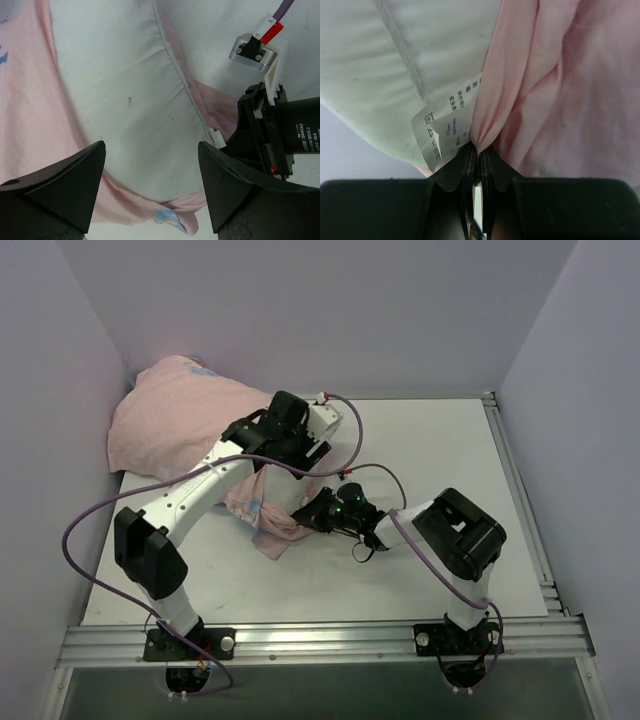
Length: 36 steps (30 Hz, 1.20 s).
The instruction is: Remove the pillowcase from the pillow
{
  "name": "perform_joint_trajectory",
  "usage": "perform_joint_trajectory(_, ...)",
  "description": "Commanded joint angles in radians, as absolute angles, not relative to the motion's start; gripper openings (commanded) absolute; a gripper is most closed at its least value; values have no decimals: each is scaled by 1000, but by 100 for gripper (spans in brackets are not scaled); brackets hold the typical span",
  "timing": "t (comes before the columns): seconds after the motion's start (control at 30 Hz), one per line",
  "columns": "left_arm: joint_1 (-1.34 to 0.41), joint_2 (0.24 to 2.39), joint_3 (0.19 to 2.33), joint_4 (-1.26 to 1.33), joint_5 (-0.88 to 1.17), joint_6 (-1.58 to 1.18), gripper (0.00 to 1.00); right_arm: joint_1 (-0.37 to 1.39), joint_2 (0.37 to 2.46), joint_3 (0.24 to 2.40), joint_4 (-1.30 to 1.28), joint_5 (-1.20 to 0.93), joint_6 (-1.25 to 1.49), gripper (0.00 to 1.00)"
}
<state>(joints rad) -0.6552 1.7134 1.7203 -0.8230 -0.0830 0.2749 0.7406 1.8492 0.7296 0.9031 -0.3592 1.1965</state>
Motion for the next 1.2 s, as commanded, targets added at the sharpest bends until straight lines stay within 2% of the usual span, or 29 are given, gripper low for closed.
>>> perform_joint_trajectory(0.0, -715, 1733, 1700, -680, -140, 313, 84, 750, 1871, 722, 1154, -339, 1350, 0)
perform_joint_trajectory(0.03, -728, 1741, 1665, -661, -165, 342, 89, 752, 1885, 727, 1157, -344, 1350, 0)
perform_joint_trajectory(0.13, -750, 1782, 1623, -591, -274, 370, 94, 753, 1878, 726, 1151, -348, 1348, 0)
perform_joint_trajectory(0.33, -749, 1931, 1628, -577, -380, 391, 96, 752, 1829, 730, 1054, -324, 1296, 0)
perform_joint_trajectory(0.4, -747, 1965, 1628, -586, -437, 394, 93, 750, 1821, 729, 1043, -325, 1295, 0)
perform_joint_trajectory(0.47, -738, 1997, 1631, -594, -463, 399, 81, 749, 1812, 727, 1034, -327, 1286, 0)
perform_joint_trajectory(0.5, -736, 2002, 1632, -604, -478, 400, 55, 747, 1807, 727, 1019, -327, 1281, 0)
perform_joint_trajectory(0.57, -733, 1996, 1637, -626, -479, 411, 24, 741, 1799, 724, 1011, -328, 1272, 0)
perform_joint_trajectory(0.6, -732, 1990, 1641, -627, -477, 411, 2, 738, 1798, 721, 1002, -328, 1270, 0)
perform_joint_trajectory(0.77, -710, 1863, 1675, -621, -442, 387, 2, 726, 1779, 718, 985, -334, 1243, 0)
perform_joint_trajectory(0.8, -698, 1815, 1718, -633, -421, 361, 2, 724, 1773, 722, 968, -336, 1232, 17)
perform_joint_trajectory(0.87, -684, 1777, 1773, -681, -359, 331, 2, 724, 1749, 742, 944, -347, 1194, 37)
perform_joint_trajectory(0.9, -674, 1744, 1799, -695, -347, 315, 2, 724, 1737, 752, 905, -347, 1139, 50)
perform_joint_trajectory(1.0, -660, 1692, 1876, -722, -319, 302, 2, 727, 1656, 805, 772, -318, 996, 62)
perform_joint_trajectory(1.17, -653, 1646, 1933, -764, -276, 278, 2, 729, 1579, 873, 651, -272, 836, 68)
